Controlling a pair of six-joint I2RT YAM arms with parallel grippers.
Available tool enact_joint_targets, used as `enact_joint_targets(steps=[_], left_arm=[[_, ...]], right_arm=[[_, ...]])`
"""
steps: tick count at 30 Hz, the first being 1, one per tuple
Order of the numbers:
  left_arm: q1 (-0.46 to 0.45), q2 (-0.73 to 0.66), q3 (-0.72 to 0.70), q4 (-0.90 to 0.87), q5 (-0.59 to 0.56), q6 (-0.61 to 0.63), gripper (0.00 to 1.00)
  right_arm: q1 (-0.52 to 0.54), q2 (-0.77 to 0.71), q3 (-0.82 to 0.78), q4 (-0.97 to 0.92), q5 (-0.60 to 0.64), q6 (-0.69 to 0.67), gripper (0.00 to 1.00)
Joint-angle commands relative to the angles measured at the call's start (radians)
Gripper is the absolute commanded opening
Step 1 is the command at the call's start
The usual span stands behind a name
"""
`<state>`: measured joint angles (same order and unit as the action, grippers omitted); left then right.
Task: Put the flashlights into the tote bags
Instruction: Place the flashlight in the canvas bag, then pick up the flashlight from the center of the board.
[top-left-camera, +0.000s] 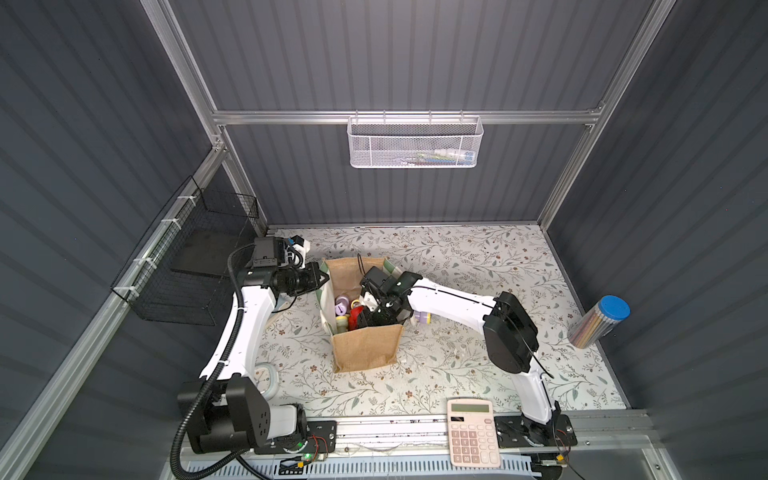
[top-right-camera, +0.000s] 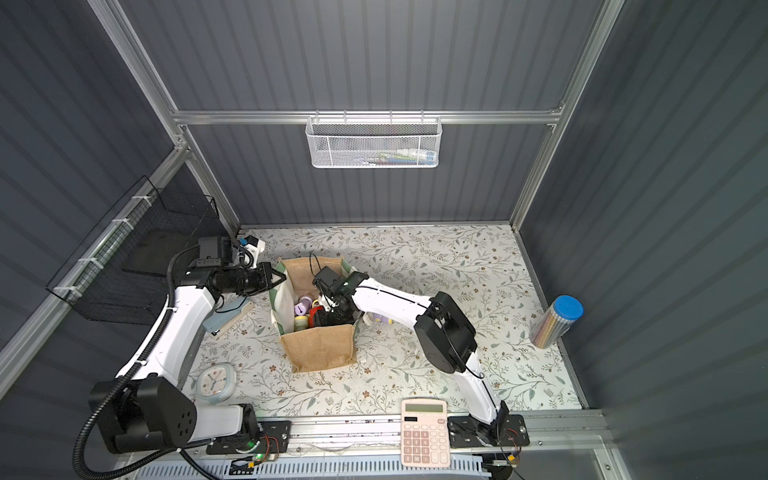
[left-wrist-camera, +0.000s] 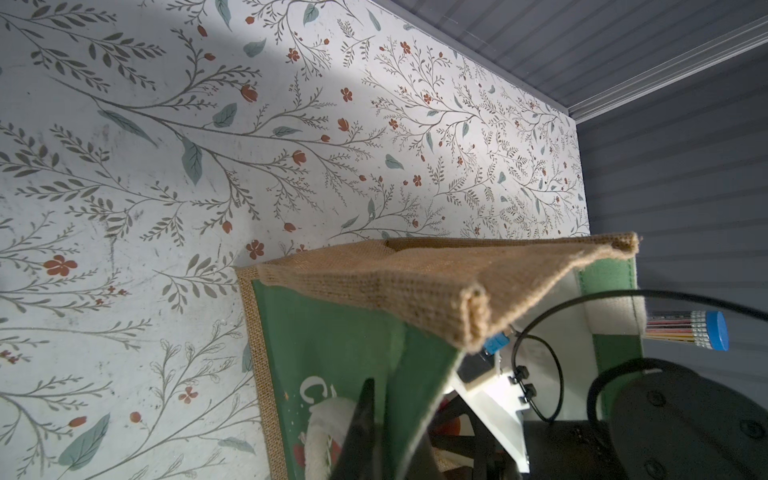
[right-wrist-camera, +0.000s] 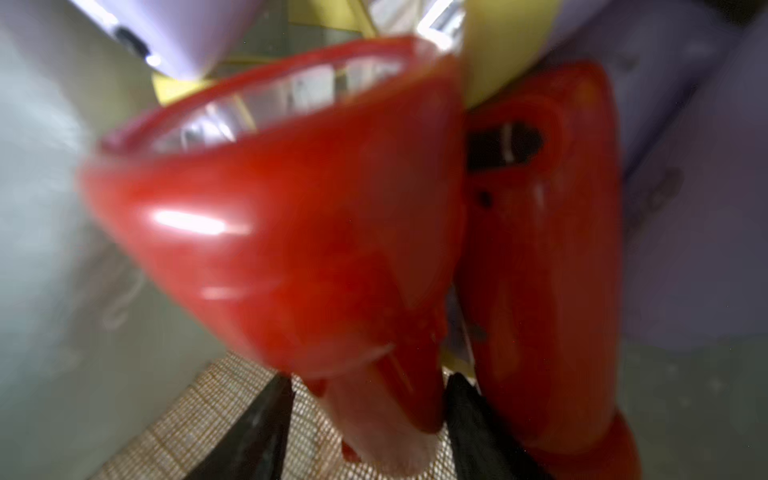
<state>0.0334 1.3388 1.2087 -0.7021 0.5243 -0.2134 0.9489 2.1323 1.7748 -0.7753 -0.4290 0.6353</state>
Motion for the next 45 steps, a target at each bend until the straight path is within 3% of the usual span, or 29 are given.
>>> enact_joint_targets(steps=[1,12,23,35,45], left_arm=[[0.002,-0.011,0.013,0.001,0.020,0.008,0.00],[0.002,-0.003,0.016,-0.001,0.017,0.006,0.00],[0.002,-0.011,0.006,0.001,0.005,0.009,0.00],[0.002,0.000,0.012,-0.002,-0.009,0.008,0.00],[0.002,0.002,0.012,-0.005,-0.019,0.009,0.00]], right_arm=[[-0.015,-0.040,0.012,-0.021,0.020,-0.015,0.64],[-0.007,-0.160,-0.001,0.084,0.032,-0.052,0.73],[-0.011,-0.315,-0.034,0.155,0.169,-0.084,0.78],[-0.087,-0.566,-0.236,0.287,0.234,-0.024,0.79],[-0.223,-0.789,-0.490,0.421,0.288,0.124,0.79]])
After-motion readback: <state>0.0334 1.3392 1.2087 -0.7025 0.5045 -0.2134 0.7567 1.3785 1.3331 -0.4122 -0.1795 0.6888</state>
